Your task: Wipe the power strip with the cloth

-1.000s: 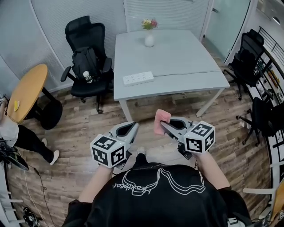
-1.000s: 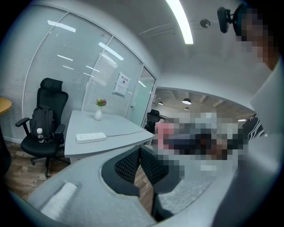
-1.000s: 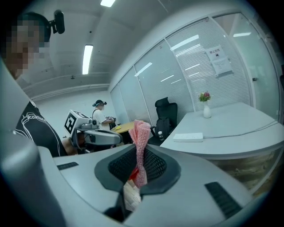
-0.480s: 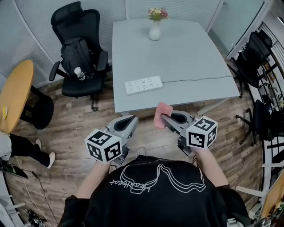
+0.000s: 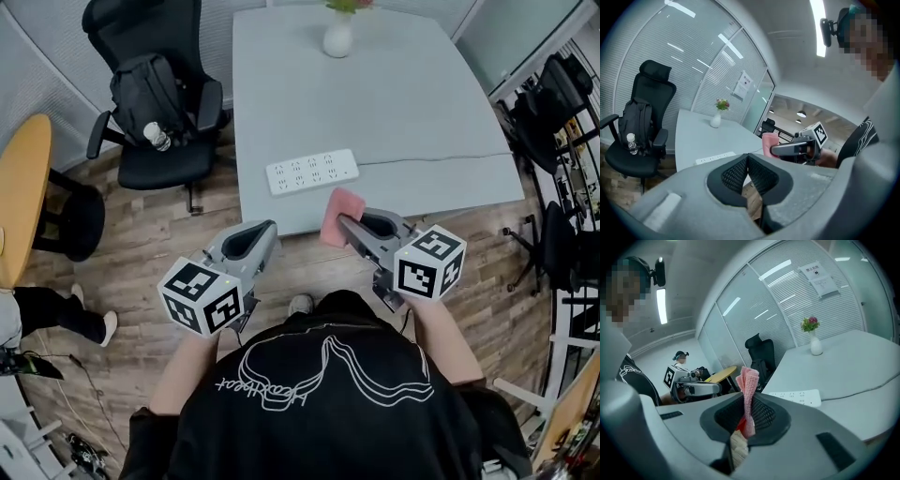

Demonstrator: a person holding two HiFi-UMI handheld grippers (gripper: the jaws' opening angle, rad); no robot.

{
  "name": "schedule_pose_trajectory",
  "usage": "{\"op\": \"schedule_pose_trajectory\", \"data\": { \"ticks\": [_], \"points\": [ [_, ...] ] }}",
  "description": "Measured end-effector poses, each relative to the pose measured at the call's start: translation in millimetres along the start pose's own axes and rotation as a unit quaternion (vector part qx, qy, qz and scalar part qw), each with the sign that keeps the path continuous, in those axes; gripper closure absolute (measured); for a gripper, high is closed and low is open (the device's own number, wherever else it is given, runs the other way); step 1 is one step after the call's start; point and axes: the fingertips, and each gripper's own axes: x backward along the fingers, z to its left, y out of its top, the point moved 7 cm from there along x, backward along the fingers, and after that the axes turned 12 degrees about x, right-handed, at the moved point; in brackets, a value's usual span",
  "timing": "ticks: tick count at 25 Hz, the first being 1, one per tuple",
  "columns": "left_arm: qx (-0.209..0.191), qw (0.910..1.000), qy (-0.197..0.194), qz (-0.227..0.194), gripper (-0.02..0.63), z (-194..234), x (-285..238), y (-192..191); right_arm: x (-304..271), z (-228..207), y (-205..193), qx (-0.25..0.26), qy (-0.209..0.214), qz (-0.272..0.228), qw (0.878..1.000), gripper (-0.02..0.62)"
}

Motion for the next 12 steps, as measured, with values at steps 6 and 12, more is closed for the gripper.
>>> {"op": "schedule_pose_trajectory", "data": {
  "ticks": [6, 12],
  "points": [
    [0.004, 0.9993, 0.038, 0.005, 0.594, 24.7, -11.6, 1.1, -27.5, -19.6, -0.3, -0.013, 0.033, 0.019, 0.999, 0.557],
    [-0.002, 0.9964, 0.082, 0.018, 0.594, 49.3, -25.8, 10.2, -63.1, -44.1, 4.2, -0.007, 0.078, 0.045, 0.996, 0.557]
  ]
}}
